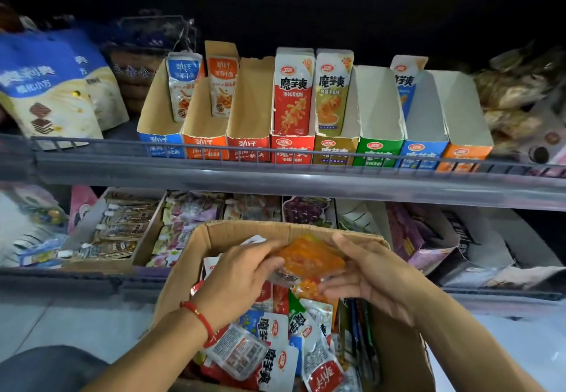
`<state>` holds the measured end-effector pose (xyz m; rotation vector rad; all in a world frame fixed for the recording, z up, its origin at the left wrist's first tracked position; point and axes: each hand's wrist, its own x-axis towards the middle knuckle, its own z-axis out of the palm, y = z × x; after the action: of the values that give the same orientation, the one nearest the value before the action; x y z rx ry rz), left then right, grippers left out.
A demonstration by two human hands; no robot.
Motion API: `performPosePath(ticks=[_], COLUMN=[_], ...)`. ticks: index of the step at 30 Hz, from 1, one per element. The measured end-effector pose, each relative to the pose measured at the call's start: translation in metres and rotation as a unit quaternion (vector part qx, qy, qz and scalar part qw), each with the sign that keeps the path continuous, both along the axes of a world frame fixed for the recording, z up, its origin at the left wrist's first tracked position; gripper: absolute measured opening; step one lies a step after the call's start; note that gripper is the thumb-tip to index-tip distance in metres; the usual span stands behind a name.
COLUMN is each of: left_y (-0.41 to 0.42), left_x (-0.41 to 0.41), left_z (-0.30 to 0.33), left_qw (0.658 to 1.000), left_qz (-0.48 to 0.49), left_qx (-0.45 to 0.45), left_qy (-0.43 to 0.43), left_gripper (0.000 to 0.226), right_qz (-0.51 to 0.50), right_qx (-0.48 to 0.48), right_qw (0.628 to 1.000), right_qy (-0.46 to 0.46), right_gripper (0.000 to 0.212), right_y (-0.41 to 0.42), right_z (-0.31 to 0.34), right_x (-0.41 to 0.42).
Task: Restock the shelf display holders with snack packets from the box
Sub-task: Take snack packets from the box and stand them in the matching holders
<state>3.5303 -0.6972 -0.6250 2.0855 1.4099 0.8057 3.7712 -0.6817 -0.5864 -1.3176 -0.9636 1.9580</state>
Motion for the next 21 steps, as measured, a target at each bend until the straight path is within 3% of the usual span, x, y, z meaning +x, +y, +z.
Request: performPosePath(ticks=[3,6,8,13,17,21], left_y=[-0.002,-0.004,-0.005,-0.011,-0.009,-0.009], left_x=[-0.001,-0.003,-0.005,-0.011,-0.039,-0.066], left_z=[0.0,0.001,0.001,0.017,0.028,0.043], left_qw=[0.993,0.967,0.958,0.954,0.962,0.93], left_qz=[0.011,-0.002,-0.008,-0.013,0.061,0.146], left_qx=[-0.103,-0.224,-0.255,-0.252,-0.196,-0.145], left_qy=[-0.057,-0.124,-0.13,-0.159,-0.18,-0.303], left_gripper=[0.037,0.021,0.018,0.026,0.024,0.022], right_qz=[-0.01,0.034,0.07,0.03,-0.072,-0.097], right_qx=[0.048,0.164,0.231,0.308,0.355,0.337], right_qw=[0.999,0.978,0.958,0.927,0.898,0.907], right_qy=[-0.005,-0.122,-0.155,-0.211,-0.251,-0.232], right_gripper=[0.041,0.046,0.041,0.025,0.017,0.012], right_y=[0.001,0.001,0.002,0.004,0.009,0.011], right_z=[0.0,0.005,0.009,0.011,0.026,0.052], right_x=[-0.004,-0.006,-0.005,-0.009,-0.005,-0.004])
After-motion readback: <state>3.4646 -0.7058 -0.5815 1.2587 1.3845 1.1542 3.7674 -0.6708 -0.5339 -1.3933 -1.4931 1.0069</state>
